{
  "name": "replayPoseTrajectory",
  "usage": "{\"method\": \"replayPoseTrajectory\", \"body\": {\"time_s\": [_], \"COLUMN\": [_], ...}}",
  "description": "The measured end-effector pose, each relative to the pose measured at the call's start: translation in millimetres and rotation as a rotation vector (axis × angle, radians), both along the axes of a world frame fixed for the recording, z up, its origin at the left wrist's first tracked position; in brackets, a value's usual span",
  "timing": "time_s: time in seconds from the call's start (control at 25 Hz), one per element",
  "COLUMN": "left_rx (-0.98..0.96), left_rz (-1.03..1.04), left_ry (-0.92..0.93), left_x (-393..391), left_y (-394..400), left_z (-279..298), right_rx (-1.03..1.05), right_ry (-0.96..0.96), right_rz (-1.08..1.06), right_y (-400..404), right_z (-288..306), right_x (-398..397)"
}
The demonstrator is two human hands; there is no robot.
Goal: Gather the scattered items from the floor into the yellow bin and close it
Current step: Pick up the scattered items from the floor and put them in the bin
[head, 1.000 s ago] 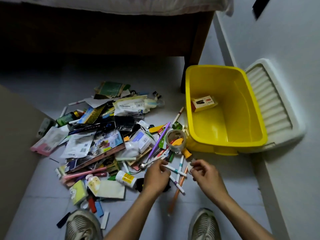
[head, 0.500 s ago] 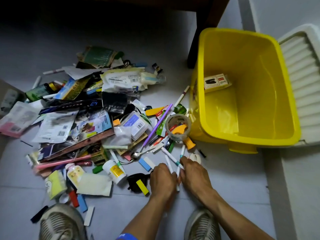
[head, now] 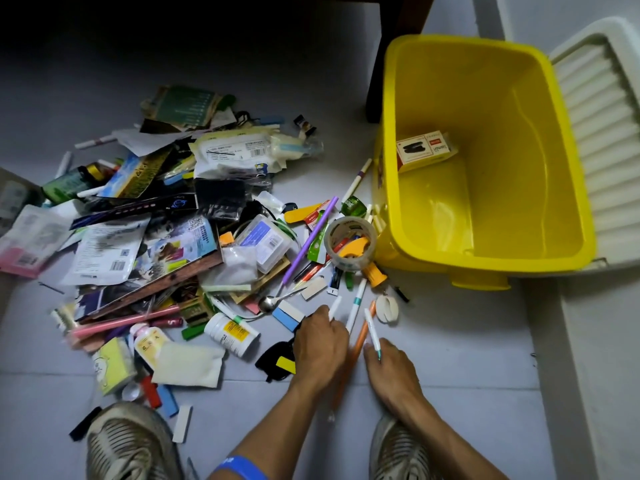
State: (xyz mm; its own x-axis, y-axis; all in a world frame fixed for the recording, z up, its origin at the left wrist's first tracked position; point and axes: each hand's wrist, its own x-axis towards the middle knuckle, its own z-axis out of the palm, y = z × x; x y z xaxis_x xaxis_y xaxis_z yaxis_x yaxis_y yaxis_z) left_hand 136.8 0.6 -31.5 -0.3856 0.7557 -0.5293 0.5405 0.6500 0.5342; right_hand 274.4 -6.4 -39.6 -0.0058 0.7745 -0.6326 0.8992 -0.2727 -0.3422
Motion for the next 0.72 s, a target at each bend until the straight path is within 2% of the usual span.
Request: {"method": "replayPoseTrajectory", "body": {"time_s": [0.12,0.32,0.36,0.52,0.72], "left_rx": [0.068,0.002,-0.034,-0.107,-0.177], "left_rz": [-0.052,0.109,0.089,-0.198,-0.193], "left_ry": [0.094,0.192,0.205,0.213,0.201], "left_x": [-15.5,-59.8,-65.4,-65.1,-70.4], "left_y": [-9.1,-35.9,-41.0,-59.1,-60.1], "left_z": [5.7,5.8,4.6,-1.7,-7.2], "right_rx": [0.061,0.085,0.078,0.07,0.07], "right_ry": [-0.013,-0.053,-0.044,-0.092,-0.143], "right_rz": [0.001,0.125,0.125,0.136,0.208], "right_y": [8.2,11.6,9.8,3.8,4.2], "right_z": [-4.2,-1.4,0.6,1.5,0.5], "right_x": [-13.6,-34.7,-36.0,-37.3,-43.3]}}
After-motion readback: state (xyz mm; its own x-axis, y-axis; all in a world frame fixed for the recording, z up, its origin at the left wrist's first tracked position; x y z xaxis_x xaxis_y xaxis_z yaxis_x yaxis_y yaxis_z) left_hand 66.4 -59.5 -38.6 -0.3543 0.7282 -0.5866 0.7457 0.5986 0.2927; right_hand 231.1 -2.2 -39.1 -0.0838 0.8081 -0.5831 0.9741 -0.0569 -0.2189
